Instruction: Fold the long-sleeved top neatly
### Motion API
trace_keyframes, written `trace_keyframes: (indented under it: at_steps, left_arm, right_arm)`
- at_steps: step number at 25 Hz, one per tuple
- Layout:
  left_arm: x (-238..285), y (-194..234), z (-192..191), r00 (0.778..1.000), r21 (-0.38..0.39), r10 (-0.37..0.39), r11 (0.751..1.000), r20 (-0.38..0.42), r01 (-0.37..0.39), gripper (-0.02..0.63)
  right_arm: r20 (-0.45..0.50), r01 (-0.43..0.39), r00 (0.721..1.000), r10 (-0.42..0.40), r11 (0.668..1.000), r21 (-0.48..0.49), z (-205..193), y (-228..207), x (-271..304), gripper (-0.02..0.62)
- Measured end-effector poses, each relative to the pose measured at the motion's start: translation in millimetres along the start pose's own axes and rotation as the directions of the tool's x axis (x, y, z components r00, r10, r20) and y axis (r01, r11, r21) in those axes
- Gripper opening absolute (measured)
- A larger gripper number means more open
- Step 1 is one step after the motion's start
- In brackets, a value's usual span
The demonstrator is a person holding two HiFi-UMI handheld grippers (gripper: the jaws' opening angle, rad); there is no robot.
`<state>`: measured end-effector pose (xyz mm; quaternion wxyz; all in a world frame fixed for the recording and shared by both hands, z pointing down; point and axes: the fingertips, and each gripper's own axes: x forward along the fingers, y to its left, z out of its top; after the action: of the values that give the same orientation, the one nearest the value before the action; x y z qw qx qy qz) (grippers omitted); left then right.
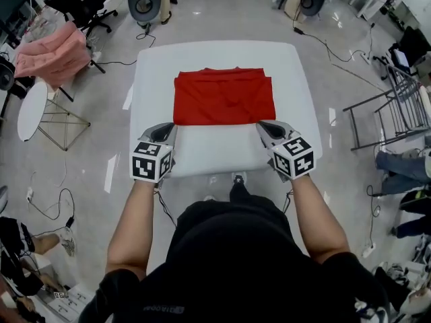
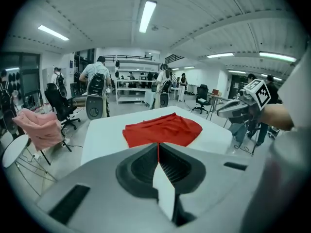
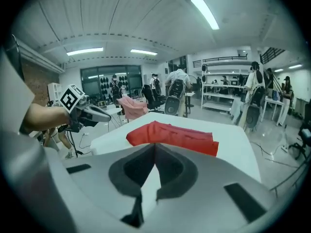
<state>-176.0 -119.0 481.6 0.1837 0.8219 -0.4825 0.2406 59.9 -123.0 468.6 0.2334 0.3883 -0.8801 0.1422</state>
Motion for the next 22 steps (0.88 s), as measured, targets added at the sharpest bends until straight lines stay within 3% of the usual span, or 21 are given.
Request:
trace_keyframes:
  at_steps: [8,16,19,22]
  left_arm:
    - [-19,-26,-47,1.000,-0.021,-0.012,1.000,-0.027,0.012,0.012]
    - [-13,-46,-38,1.000,-0.059,0.005,0.998,-0.004,-0.005,0.011]
    - [-7,-50,-40,0.999,-0.100,0.033,0.994,-0.013,-0.034,0.011]
    - [-3,-59,-40,0.997,-0.123,0.070,0.990,-0.022,-0.072,0.012]
  right_arm:
    - [-0.043,0.003,0.999,0.001,0.997,0.080,-41,11,-7,0.003]
    - [0.008,-0.009,1.000,0.008,0.997,0.081,-40,-16,-12,0.003]
    - [0.035,0.067,0.997,-0.074,0.981,0.180,-49,-64,-14,0.005]
    - [0.011,0.093,0.995,-0.103,0.938,0.335,-67,-114,-9,0.010]
